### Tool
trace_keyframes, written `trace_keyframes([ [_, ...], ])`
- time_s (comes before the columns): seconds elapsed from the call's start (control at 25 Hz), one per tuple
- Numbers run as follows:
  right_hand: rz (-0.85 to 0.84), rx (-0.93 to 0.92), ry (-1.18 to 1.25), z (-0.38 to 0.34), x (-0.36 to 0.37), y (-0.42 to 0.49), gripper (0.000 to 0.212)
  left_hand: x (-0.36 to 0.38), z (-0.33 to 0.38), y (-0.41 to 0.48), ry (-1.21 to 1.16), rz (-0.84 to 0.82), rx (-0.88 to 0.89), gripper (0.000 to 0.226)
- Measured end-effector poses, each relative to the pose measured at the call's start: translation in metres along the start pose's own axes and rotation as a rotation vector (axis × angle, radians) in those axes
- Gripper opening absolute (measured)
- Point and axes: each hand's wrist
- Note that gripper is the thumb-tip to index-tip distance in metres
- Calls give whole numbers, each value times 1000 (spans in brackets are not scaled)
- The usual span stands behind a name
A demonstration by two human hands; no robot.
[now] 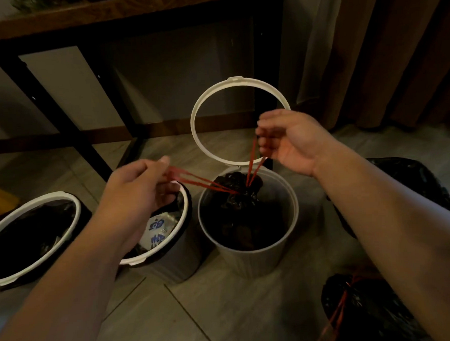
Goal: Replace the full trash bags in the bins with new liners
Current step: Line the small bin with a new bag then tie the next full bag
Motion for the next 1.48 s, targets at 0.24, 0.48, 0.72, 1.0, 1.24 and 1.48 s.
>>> trace_keyframes([
  [0.24,-299,-72,-477,-2,56,-16,26,53,39,10,-41,-208,88,24],
  [0.48,-272,-161,-772,-9,53,-21,26,62,36,16,41,-150,106,20],
  [0.72,-212,-113,-720,-8,50,-14,16,46,-4,22,107,-59,108,29],
  [1.0,-96,-131,-633,-16,45,-7,15,24,-154,3,1062,-243,-220,27],
  [1.24,-137,-46,-707,-32,55,-18,22,48,-176,12,-76,-31,-507,20],
  [1.48,-45,-26,-688,-82,81,-40,17,59,-168,15,-143,40,-500,21],
])
Point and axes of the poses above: each hand's wrist, its own y-axis towards the middle knuckle, its own x-axis out of the palm, z = x × y, and after that the axes turned 10 degrees about -z, right-handed
